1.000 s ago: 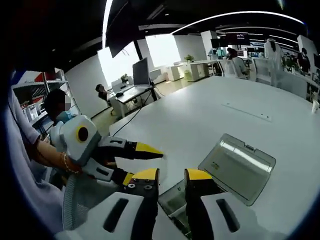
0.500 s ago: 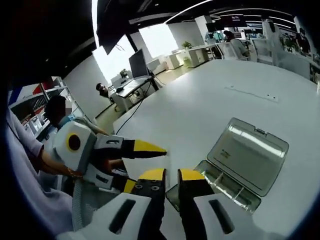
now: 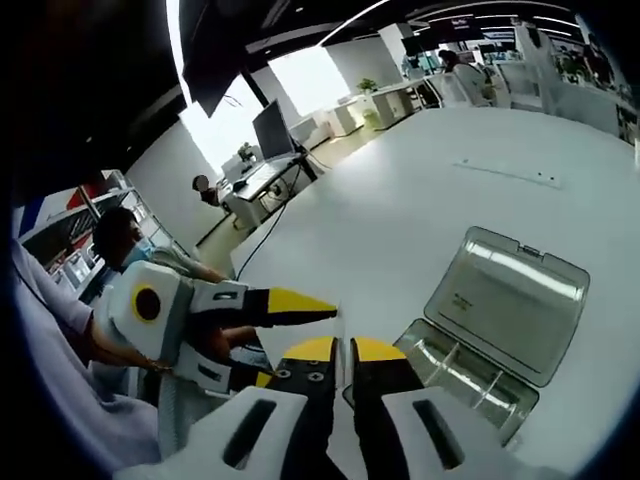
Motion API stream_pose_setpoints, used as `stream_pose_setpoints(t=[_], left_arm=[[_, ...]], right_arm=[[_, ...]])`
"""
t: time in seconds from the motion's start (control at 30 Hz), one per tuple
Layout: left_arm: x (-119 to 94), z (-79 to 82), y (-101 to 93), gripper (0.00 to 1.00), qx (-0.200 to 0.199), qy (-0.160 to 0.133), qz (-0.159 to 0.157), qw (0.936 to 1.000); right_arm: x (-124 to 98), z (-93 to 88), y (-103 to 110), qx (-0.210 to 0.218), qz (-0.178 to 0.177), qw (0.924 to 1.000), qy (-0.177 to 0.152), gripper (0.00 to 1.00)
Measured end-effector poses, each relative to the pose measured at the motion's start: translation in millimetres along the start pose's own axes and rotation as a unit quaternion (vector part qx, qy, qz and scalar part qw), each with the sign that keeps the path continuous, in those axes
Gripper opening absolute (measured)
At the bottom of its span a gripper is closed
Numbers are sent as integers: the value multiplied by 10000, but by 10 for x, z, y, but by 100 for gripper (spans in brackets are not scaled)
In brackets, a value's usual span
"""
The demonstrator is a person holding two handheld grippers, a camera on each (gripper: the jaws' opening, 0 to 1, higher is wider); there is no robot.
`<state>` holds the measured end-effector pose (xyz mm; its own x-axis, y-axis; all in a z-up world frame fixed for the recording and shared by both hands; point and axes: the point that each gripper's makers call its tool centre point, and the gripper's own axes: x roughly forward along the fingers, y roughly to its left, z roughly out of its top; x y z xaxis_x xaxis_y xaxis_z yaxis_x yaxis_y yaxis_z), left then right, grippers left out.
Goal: Insert the divider into the dual guide fixture by aligning both edges with the guide slots and pushing it downward to the bottom, including one-sided entry, uneven engagement, binding, and posture correction.
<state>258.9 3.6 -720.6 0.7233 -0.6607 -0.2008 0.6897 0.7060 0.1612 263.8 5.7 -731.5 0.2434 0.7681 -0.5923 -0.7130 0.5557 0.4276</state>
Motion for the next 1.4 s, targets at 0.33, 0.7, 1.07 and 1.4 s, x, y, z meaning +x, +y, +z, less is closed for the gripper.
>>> stream_pose_setpoints(t=[0.33, 0.7, 1.07, 1.4], left_arm=[[-7, 12, 0, 29, -40, -45, 6, 10000], [-40, 13, 61, 33, -495, -113, 76, 9987], [-79, 8, 146, 47, -919, -100, 150, 9956], [-171, -63, 232, 51, -1223, -3, 87, 9925]], right_arm=[[-11, 11, 35, 87, 57, 9999, -11, 0], [-85, 128, 8, 16, -8, 9997, -224, 0], [-187, 192, -85, -305, -125, 9989, -329, 0], [-181, 237, -74, -1344, 29, 9907, -198, 0]])
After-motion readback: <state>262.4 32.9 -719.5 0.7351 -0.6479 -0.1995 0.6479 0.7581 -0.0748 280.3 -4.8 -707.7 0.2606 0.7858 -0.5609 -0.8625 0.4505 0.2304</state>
